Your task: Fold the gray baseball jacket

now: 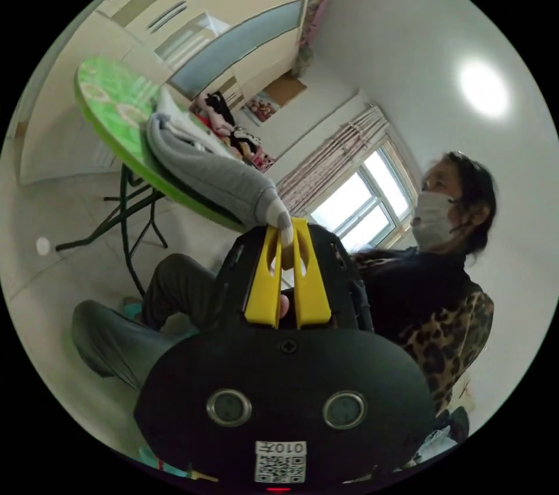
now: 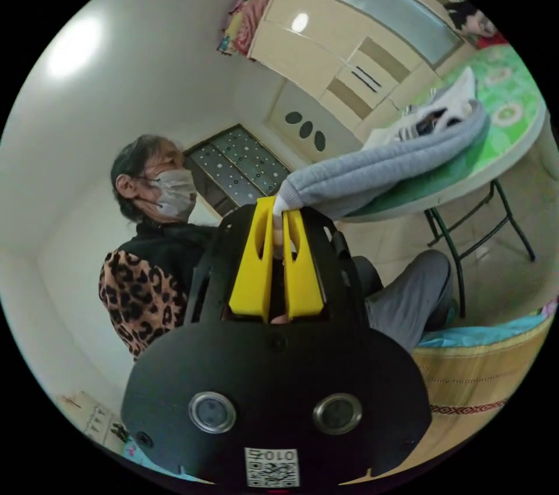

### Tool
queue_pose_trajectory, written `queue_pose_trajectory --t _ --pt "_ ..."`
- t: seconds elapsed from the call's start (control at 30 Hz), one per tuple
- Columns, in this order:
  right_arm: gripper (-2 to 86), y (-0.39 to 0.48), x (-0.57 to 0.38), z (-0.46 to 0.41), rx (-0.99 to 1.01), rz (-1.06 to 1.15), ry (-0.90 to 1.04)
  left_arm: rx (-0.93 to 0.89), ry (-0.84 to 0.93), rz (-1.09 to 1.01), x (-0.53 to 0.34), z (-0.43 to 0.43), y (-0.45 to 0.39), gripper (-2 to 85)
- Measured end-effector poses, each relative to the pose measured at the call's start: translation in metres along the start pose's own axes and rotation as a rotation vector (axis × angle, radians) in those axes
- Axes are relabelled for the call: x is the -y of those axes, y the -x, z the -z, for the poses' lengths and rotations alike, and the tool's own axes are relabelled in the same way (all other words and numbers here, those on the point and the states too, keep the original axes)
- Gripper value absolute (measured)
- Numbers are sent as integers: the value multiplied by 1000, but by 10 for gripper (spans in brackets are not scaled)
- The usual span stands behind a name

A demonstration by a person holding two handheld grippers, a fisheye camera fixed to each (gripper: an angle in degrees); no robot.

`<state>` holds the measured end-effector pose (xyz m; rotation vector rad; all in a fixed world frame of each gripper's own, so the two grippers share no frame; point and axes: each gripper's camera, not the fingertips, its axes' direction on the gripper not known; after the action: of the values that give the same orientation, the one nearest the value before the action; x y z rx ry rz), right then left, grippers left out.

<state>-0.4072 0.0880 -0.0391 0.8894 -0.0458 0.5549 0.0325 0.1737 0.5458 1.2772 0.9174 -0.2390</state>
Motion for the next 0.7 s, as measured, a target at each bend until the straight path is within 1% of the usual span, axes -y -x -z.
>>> queue_pose_trajectory --t 0.17,0.27,0.33,0.4,0.43,0.5,0.53,0.57,0.6,0.63,0.67,0.7 --pt "45 40 39 9 -106 228 20 18 -8 -168 38 2 -46 58" --pt "45 27 91 18 -132 242 25 15 17 -240 91 -6 -51 60" --pt "44 5 133 22 -96 226 19 2 31 -225 138 -16 -40 61" --pt "45 -30 182 27 -50 160 -9 -27 45 -174 211 -36 -12 62" --pt "45 -57 216 28 -30 118 -25 -29 49 -151 231 -43 -2 62" --pt "46 -108 268 29 -38 29 -53 -9 66 -45 309 -75 51 63" --pt "46 -153 299 28 -28 -89 -87 -4 67 -4 327 -84 69 63" --pt "47 -198 325 25 -36 -173 -106 8 63 85 361 -103 110 62" --pt "47 -221 336 23 -59 -206 -110 23 73 175 390 -124 156 62" --pt "47 -272 351 20 -107 -322 -115 32 78 225 401 -135 181 62" --pt "47 -325 355 18 -114 -486 -129 65 90 334 416 -155 235 62" --pt "47 -349 354 18 -115 -548 -143 96 101 481 418 -173 290 61"
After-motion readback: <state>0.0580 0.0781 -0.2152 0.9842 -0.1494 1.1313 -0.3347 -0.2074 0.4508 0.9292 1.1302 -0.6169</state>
